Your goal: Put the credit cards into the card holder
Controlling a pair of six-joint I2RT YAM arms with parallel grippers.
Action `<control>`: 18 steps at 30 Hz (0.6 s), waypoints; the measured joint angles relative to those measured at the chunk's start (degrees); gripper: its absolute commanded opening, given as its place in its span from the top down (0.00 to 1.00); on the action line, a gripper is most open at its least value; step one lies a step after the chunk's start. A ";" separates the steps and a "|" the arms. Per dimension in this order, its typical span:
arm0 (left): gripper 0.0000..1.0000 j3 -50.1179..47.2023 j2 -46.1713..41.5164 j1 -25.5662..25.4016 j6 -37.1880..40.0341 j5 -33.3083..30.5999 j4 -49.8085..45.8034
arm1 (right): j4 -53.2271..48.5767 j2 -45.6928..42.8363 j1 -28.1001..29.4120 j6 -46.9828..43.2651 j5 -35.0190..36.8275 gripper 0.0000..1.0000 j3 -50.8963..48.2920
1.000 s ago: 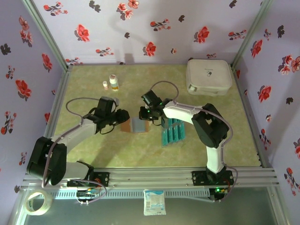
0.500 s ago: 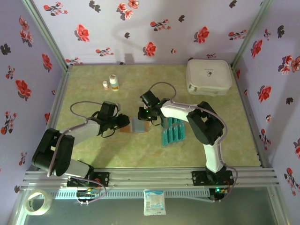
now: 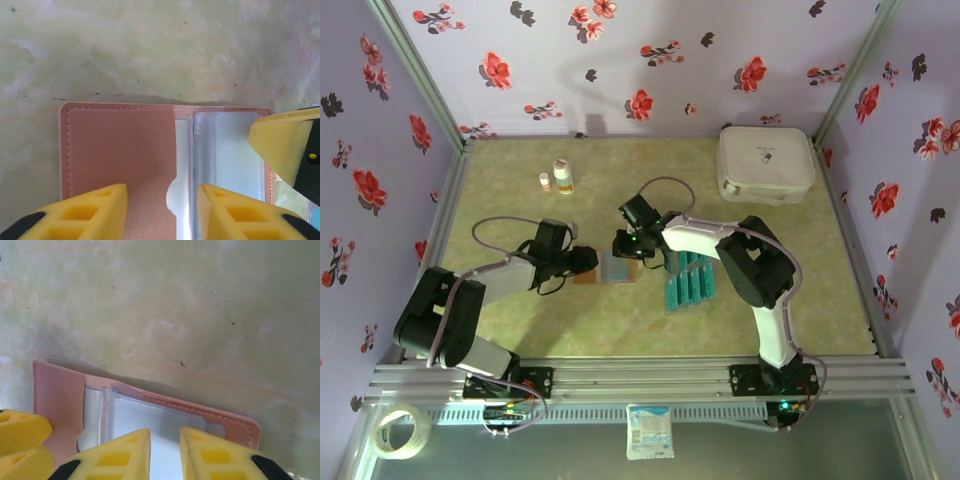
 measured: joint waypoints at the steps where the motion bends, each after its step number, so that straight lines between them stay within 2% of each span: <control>1: 0.58 -0.07 -0.02 0.00 0.13 -0.11 0.24 | 0.07 0.00 0.00 0.00 0.00 0.77 -0.09; 6: 0.58 -0.68 0.00 0.00 0.83 -0.31 2.03 | 0.31 0.02 -0.02 0.50 -0.28 0.77 -0.24; 14: 0.51 -2.40 0.00 0.00 1.77 -0.17 5.09 | 2.21 0.44 0.11 2.93 -1.81 0.76 -0.48; 18: 0.50 -2.69 -0.02 0.00 2.45 -0.09 5.70 | 3.28 1.03 0.31 3.98 -2.40 0.77 -0.48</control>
